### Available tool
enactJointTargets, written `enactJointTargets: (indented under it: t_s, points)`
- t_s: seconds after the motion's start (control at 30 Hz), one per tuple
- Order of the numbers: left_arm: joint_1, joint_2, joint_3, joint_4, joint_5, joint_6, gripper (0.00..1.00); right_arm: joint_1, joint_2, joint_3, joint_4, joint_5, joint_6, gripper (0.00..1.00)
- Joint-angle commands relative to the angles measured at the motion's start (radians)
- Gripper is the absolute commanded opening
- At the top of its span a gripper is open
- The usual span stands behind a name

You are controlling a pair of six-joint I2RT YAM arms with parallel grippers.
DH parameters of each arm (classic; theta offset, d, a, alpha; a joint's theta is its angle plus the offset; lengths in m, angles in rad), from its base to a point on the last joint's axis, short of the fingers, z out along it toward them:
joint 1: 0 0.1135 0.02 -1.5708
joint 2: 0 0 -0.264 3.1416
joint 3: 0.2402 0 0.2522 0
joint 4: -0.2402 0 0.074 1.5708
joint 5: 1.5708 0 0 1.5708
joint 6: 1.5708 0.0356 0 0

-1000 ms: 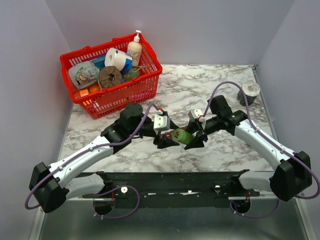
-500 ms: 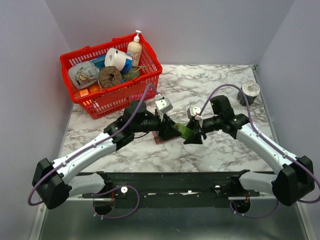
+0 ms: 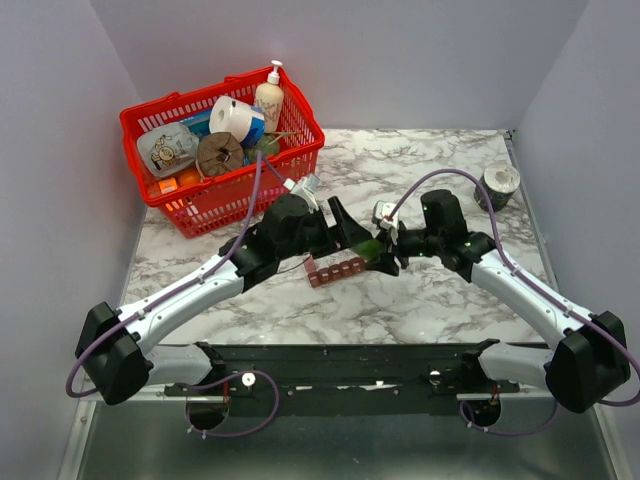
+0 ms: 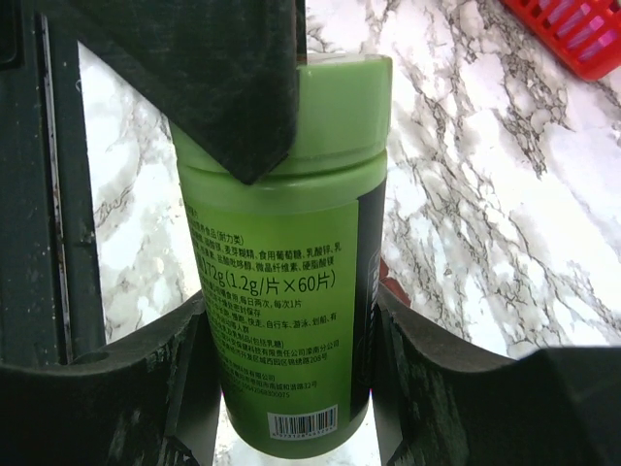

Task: Sort the pills into containers

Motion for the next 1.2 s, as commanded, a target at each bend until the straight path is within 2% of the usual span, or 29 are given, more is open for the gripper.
enactJointTargets:
  t_s: [0.0,0.03,0.07,0.13,0.2,0.23,0.27,0.3,0.33,0.37,0.4,0.47,0.53,0.73,0.93,1.17]
  points:
    - [-0.006,-0.093,-0.018,0.123,0.107,0.245,0.99,-0.008,-0.028,-0.013,0.026,-0.074,0.007,0.01]
    - [-0.003,-0.121,-0.052,0.150,0.119,0.284,0.99,-0.008,-0.028,-0.012,0.015,-0.107,-0.010,0.01]
    - [0.009,-0.147,-0.067,0.160,0.139,0.413,0.99,-0.008,-0.028,-0.009,-0.005,-0.124,-0.016,0.01]
    - [0.021,-0.227,-0.092,0.131,0.158,0.538,0.99,-0.009,-0.030,-0.004,-0.026,-0.182,-0.048,0.01]
    - [0.035,-0.305,-0.121,0.103,0.219,0.774,0.99,-0.009,-0.025,0.010,-0.072,-0.229,-0.077,0.02]
    - [0.040,-0.336,-0.170,0.106,0.249,0.848,0.99,-0.009,-0.022,0.019,-0.103,-0.289,-0.140,0.02]
    - [0.041,-0.366,-0.208,0.114,0.380,0.932,0.99,-0.009,-0.018,0.026,-0.170,-0.329,-0.178,0.02]
    - [0.041,-0.426,-0.248,0.120,0.444,1.156,0.99,-0.009,-0.013,0.051,-0.216,-0.373,-0.226,0.02]
    - [0.040,-0.451,-0.318,0.114,0.513,1.246,0.99,-0.009,0.008,0.068,-0.276,-0.453,-0.361,0.02]
    - [0.040,-0.468,-0.346,0.114,0.576,1.340,0.99,-0.009,0.024,0.091,-0.416,-0.484,-0.437,0.02]
    - [0.038,-0.482,-0.366,0.121,0.589,1.420,0.99,-0.008,0.039,0.132,-0.472,-0.502,-0.500,0.02]
    - [0.038,-0.462,-0.371,0.125,0.598,1.460,0.99,-0.005,0.094,0.177,-0.605,-0.518,-0.623,0.02]
    - [0.038,-0.405,-0.330,0.124,0.630,1.474,0.99,-0.003,0.114,0.201,-0.625,-0.521,-0.631,0.02]
    - [0.015,-0.345,-0.327,0.327,0.640,1.390,0.99,0.025,0.108,0.172,-0.539,-0.490,-0.544,0.02]
    - [-0.003,-0.333,-0.328,0.376,0.580,1.339,0.98,0.046,0.105,0.143,-0.491,-0.452,-0.501,0.02]
    - [-0.026,-0.276,-0.282,0.350,0.590,1.298,0.89,0.054,0.117,0.155,-0.490,-0.452,-0.492,0.02]
